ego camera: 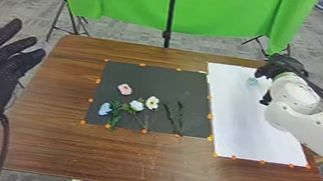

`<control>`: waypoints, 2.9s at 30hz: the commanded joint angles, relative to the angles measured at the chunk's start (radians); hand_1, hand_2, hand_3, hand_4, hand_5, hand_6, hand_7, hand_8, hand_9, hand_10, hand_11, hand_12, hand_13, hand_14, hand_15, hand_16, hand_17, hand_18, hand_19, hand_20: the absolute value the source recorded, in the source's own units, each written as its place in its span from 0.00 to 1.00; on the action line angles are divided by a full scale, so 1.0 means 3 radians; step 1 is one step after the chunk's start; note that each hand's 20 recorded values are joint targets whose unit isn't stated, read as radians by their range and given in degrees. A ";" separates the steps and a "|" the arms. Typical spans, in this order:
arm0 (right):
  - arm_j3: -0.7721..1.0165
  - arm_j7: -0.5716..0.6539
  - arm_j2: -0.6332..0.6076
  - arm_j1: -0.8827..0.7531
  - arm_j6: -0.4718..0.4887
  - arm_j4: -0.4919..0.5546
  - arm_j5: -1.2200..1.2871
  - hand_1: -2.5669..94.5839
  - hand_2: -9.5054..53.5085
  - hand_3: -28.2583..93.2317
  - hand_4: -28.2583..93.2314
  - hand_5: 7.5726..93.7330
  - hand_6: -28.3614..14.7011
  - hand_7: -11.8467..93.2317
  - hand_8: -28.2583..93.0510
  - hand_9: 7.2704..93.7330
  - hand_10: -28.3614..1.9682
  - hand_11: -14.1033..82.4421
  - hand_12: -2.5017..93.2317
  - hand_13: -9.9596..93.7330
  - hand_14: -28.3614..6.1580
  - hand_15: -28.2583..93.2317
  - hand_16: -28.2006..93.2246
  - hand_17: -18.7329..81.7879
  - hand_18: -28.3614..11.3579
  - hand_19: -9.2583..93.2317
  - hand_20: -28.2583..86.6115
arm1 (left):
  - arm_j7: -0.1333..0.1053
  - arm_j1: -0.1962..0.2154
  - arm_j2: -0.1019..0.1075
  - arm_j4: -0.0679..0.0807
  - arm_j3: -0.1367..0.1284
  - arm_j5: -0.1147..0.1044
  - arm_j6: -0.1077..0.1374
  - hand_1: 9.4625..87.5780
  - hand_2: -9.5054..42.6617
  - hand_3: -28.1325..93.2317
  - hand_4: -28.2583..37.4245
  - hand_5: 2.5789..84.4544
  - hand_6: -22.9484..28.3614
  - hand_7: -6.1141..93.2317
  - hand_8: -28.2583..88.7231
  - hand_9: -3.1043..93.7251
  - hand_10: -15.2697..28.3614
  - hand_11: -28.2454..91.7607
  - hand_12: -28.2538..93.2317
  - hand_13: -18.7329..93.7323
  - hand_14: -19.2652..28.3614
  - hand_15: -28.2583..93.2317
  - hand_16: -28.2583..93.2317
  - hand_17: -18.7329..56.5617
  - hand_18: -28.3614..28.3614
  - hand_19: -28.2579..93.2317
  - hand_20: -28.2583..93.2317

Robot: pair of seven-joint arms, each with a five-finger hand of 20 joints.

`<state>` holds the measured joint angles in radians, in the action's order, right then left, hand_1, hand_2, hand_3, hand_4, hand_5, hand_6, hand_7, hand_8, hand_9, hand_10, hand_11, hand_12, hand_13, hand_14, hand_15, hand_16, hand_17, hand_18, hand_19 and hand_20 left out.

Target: Arrange flowers

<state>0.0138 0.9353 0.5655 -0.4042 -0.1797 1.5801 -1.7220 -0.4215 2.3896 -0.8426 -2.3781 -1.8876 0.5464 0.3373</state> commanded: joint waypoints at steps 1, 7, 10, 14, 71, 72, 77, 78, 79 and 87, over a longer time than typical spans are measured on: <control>0.0076 -0.0035 -0.0025 -0.0027 0.0386 -0.0236 0.0147 0.31 0.06 0.89 0.02 0.43 0.55 0.26 0.13 0.46 0.23 0.28 0.16 0.66 0.44 0.77 0.31 0.46 0.15 0.91 0.31 | 0.0011 0.0004 0.0016 0.0019 0.0050 -0.0019 -0.0012 0.11 0.33 0.86 0.00 0.36 0.58 0.17 0.17 0.33 0.77 0.44 0.33 0.37 0.98 0.67 0.15 0.13 0.92 0.70 0.33; 0.0138 -0.0109 0.0067 -0.0118 0.0580 -0.0372 0.0236 0.31 0.04 0.89 0.02 0.40 0.61 0.26 0.13 0.43 0.24 0.26 0.16 0.65 0.45 0.78 0.30 0.46 0.16 0.91 0.31 | -0.0031 -0.0009 0.0033 0.0031 0.0068 -0.0043 -0.0016 0.11 0.33 0.86 0.00 0.36 0.58 0.17 0.17 0.33 0.77 0.44 0.33 0.37 0.98 0.68 0.15 0.13 0.92 0.70 0.33; 0.0167 -0.0139 0.0073 -0.0150 0.0700 -0.0393 0.0263 0.32 0.04 0.89 0.02 0.39 0.64 0.27 0.13 0.43 0.25 0.26 0.16 0.65 0.46 0.78 0.30 0.46 0.16 0.91 0.31 | -0.0048 -0.0008 0.0030 0.0031 0.0082 -0.0042 -0.0012 0.11 0.33 0.86 0.00 0.36 0.58 0.17 0.17 0.33 0.77 0.44 0.33 0.37 0.98 0.68 0.15 0.13 0.92 0.70 0.33; 0.0181 -0.0127 0.0080 -0.0174 0.0753 -0.0418 0.0288 0.32 0.04 0.90 0.01 0.38 0.67 0.27 0.13 0.44 0.27 0.26 0.16 0.66 0.46 0.77 0.30 0.46 0.17 0.91 0.31 | -0.0037 -0.0032 0.0019 0.0062 0.0121 -0.0059 -0.0011 0.11 0.33 0.86 0.00 0.36 0.58 0.17 0.17 0.33 0.77 0.44 0.33 0.37 0.98 0.67 0.15 0.13 0.92 0.70 0.33; -0.0400 -0.0700 0.0404 0.0231 -0.0720 0.0436 -0.0377 0.61 0.00 0.86 0.00 0.86 0.69 0.41 0.26 1.00 0.80 0.28 0.40 0.93 0.85 0.70 0.43 0.60 0.31 0.98 0.34 | 0.0104 -0.0080 -0.0075 0.0162 0.0204 -0.0131 0.0020 0.12 0.33 0.86 0.00 0.36 0.58 0.17 0.17 0.33 0.77 0.44 0.33 0.37 0.97 0.67 0.15 0.13 0.92 0.70 0.33; -0.0415 -0.0731 0.0504 0.0234 -0.0732 0.0421 -0.0364 0.61 0.00 0.86 0.00 0.86 0.69 0.41 0.26 1.00 0.80 0.28 0.40 0.93 0.85 0.70 0.43 0.60 0.31 0.98 0.34 | 0.0119 -0.0094 -0.0074 0.0166 0.0209 -0.0133 0.0021 0.12 0.33 0.86 0.00 0.36 0.58 0.17 0.17 0.33 0.77 0.44 0.33 0.37 0.97 0.67 0.15 0.13 0.92 0.70 0.33; -0.0505 -0.0776 0.0899 0.0245 -0.0685 0.0340 -0.0336 0.60 0.00 0.85 0.00 0.86 0.70 0.41 0.26 1.00 0.81 0.28 0.40 0.92 0.84 0.71 0.43 0.59 0.32 0.98 0.34 | 0.0143 -0.0130 -0.0053 0.0172 0.0208 -0.0121 0.0023 0.12 0.34 0.86 0.00 0.36 0.58 0.17 0.17 0.33 0.77 0.44 0.33 0.37 0.97 0.67 0.15 0.14 0.92 0.70 0.33; -0.0556 -0.0769 0.0964 0.0262 -0.0712 0.0327 -0.0338 0.60 0.00 0.85 0.00 0.85 0.70 0.41 0.26 1.00 0.82 0.28 0.40 0.92 0.83 0.71 0.43 0.59 0.32 0.98 0.34 | 0.0133 -0.0127 -0.0045 0.0174 0.0205 -0.0123 0.0021 0.12 0.34 0.86 0.00 0.36 0.58 0.17 0.17 0.33 0.77 0.44 0.33 0.37 0.97 0.67 0.15 0.14 0.92 0.70 0.33; -0.0591 -0.0767 0.1025 0.0272 -0.0717 0.0310 -0.0330 0.60 0.00 0.85 0.00 0.85 0.70 0.41 0.26 1.00 0.82 0.28 0.40 0.92 0.83 0.71 0.43 0.59 0.32 0.98 0.34 | 0.0138 -0.0137 -0.0043 0.0176 0.0203 -0.0124 0.0019 0.12 0.34 0.86 0.00 0.36 0.58 0.17 0.17 0.33 0.77 0.44 0.33 0.37 0.97 0.67 0.15 0.14 0.92 0.70 0.33; -0.0741 -0.0683 0.1380 0.0276 -0.0673 0.0133 -0.0213 0.60 0.00 0.85 0.00 0.85 0.71 0.42 0.26 1.00 0.82 0.27 0.40 0.92 0.82 0.72 0.41 0.59 0.32 0.98 0.34 | 0.0151 -0.0197 -0.0007 0.0199 0.0235 -0.0124 -0.0010 0.12 0.34 0.86 0.00 0.36 0.58 0.17 0.17 0.33 0.77 0.44 0.33 0.37 0.97 0.67 0.15 0.14 0.92 0.70 0.33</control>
<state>-0.1982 0.7158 0.8902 -0.3217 -0.3889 1.6381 -1.8011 -0.3889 2.3415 -0.8524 -2.3311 -1.8282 0.5118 0.3365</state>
